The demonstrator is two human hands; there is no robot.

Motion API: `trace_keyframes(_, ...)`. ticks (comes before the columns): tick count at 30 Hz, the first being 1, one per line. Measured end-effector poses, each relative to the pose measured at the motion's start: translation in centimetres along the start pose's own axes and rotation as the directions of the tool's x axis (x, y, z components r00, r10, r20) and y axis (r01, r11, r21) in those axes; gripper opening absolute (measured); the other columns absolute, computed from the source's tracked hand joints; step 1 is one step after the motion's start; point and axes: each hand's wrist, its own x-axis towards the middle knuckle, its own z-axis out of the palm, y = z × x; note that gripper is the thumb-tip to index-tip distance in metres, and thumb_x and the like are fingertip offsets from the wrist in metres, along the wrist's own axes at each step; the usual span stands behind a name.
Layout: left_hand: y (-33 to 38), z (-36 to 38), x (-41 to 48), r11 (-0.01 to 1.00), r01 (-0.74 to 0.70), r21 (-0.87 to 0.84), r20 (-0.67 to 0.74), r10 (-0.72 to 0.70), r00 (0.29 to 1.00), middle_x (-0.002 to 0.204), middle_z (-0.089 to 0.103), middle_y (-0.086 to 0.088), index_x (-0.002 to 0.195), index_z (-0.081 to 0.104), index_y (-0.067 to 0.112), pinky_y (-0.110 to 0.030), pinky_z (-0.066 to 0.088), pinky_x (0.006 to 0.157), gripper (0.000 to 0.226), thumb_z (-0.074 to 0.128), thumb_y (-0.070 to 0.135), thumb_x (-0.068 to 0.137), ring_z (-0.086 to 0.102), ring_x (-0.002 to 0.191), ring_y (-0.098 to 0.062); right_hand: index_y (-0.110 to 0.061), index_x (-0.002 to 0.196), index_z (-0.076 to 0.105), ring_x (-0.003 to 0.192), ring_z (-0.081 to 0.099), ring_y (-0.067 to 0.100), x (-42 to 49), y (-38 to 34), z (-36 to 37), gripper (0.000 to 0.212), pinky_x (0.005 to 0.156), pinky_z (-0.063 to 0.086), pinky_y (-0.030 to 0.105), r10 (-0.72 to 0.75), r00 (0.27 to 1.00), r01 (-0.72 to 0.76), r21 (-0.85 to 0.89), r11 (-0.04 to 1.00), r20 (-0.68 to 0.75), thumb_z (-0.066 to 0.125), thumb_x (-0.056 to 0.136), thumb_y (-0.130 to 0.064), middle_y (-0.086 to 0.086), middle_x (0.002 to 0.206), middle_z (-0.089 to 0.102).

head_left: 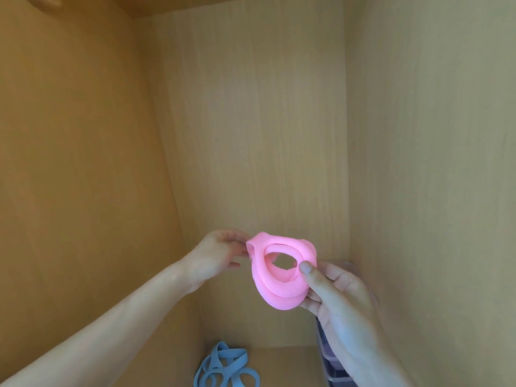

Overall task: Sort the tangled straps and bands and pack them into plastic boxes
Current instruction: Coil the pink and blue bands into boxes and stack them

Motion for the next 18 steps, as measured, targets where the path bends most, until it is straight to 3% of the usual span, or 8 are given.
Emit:
trace_keyframes(2,-0.2,0.3,0.0,0.999,0.047,0.002,0.109,-0.047,0.993,0.108,0.076,-0.009,0.112,0.071,0.013,-0.053,0.052,0.102,0.031,0.048,0.026,0.097,0.072,0.104,-0.025,-0.014,0.1,0.08,0.096,0.075,0.026,0.0,-0.1,-0.1,0.071,0.075,0.059,0.03,-0.008,1.0,0.007,-0.02,1.0,-0.014,0.095,0.048,-0.059,0.017,0.104,0.076)
trace_keyframes(5,-0.6,0.6,-0.2,0.994,0.097,-0.046,0.321,-0.077,0.944,0.123,0.071,-0.008,0.13,0.061,0.02,-0.047,0.051,0.101,0.062,0.042,0.065,0.093,0.068,0.114,-0.026,-0.019,0.103,0.08,0.1,0.074,0.027,0.1,-0.1,-0.2,0.067,0.077,0.059,0.032,0.001,1.0,-0.001,-0.066,0.998,-0.013,0.092,0.052,-0.061,0.014,0.105,0.077)
trace_keyframes(7,-0.7,0.8,-0.6,0.994,0.098,-0.05,0.426,-0.067,0.902,0.13,0.068,-0.006,0.137,0.056,0.024,-0.042,0.049,0.102,0.075,0.044,0.078,0.086,0.064,0.121,-0.023,-0.02,0.104,0.08,0.101,0.074,0.028,0.1,0.0,-0.2,0.056,0.078,0.059,0.033,0.01,1.0,-0.011,-0.1,0.995,-0.006,0.089,0.061,-0.055,0.013,0.105,0.077)
trace_keyframes(10,-0.5,1.1,-1.3,0.997,0.074,-0.029,0.499,-0.049,0.865,0.135,0.065,0.0,0.141,0.053,0.027,-0.044,0.044,0.109,0.067,0.057,0.065,0.085,0.062,0.124,-0.021,-0.018,0.104,0.079,0.102,0.074,0.027,0.1,0.1,-0.1,0.046,0.08,0.06,0.034,0.024,0.999,-0.02,-0.133,0.991,0.026,0.081,0.068,-0.047,0.013,0.104,0.077)
trace_keyframes(14,-0.2,1.5,-1.9,0.998,0.05,-0.05,0.516,-0.017,0.856,0.13,0.067,-0.004,0.138,0.055,0.021,-0.046,0.044,0.11,0.052,0.066,0.039,0.09,0.062,0.123,-0.024,-0.015,0.105,0.079,0.101,0.074,0.028,0.0,0.7,0.0,0.027,0.086,0.061,0.043,0.03,0.995,-0.012,-0.193,0.981,0.092,0.076,0.085,-0.033,0.013,0.104,0.077)
trace_keyframes(18,-0.3,2.0,-2.0,0.998,0.025,-0.059,0.366,-0.002,0.931,0.115,0.074,-0.004,0.125,0.062,0.015,-0.04,0.054,0.099,0.051,0.078,0.03,0.079,0.069,0.11,-0.022,-0.018,0.106,0.079,0.101,0.074,0.027,0.0,1.6,-0.1,0.022,0.088,0.06,0.043,0.035,0.993,-0.008,-0.236,0.972,0.109,0.072,0.087,-0.027,0.011,0.104,0.078)
